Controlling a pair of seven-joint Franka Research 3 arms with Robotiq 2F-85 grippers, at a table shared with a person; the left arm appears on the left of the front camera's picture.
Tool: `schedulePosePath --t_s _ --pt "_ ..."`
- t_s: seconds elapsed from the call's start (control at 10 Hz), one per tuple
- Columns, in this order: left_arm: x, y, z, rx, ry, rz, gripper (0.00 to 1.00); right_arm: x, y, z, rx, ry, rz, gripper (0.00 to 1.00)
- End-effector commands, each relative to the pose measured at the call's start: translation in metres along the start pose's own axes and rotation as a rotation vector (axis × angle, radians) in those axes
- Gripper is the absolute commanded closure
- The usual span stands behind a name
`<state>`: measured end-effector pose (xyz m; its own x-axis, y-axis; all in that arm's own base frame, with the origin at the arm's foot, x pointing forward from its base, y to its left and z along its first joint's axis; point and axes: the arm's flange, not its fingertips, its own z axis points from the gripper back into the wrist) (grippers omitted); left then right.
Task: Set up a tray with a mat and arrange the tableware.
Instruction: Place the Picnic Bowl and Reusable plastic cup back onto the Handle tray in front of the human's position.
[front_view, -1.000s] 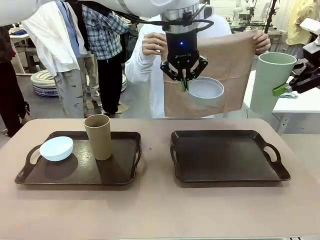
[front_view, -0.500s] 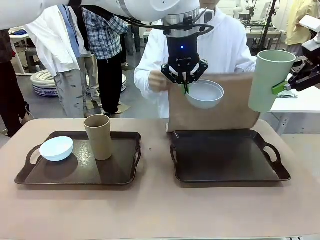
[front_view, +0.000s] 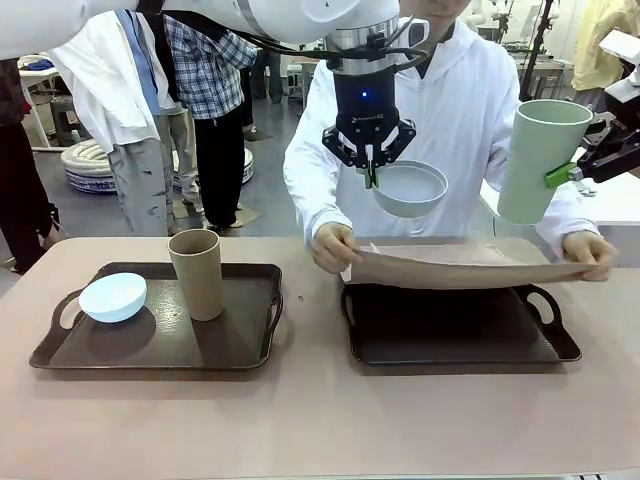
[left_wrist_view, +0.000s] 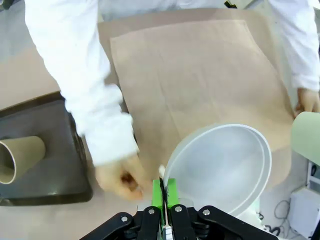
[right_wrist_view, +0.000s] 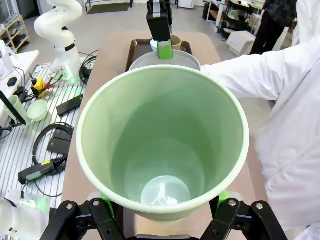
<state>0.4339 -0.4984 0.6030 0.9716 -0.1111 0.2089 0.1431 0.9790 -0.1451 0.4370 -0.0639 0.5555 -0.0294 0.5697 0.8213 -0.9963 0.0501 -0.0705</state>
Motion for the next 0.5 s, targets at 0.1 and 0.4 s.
schedulePosePath --t_s 0.1,0.4 --pt "0.0010 -0.0002 0.0022 -0.016 -0.005 -0.015 1.00 0.0022 0.0007 -0.0002 -0.004 -0.012 0.019 1.00" --pt "0.0010 -0.0002 0.0022 -0.016 -0.005 -0.015 1.00 0.0022 0.0007 -0.0002 -0.004 -0.012 0.019 1.00"
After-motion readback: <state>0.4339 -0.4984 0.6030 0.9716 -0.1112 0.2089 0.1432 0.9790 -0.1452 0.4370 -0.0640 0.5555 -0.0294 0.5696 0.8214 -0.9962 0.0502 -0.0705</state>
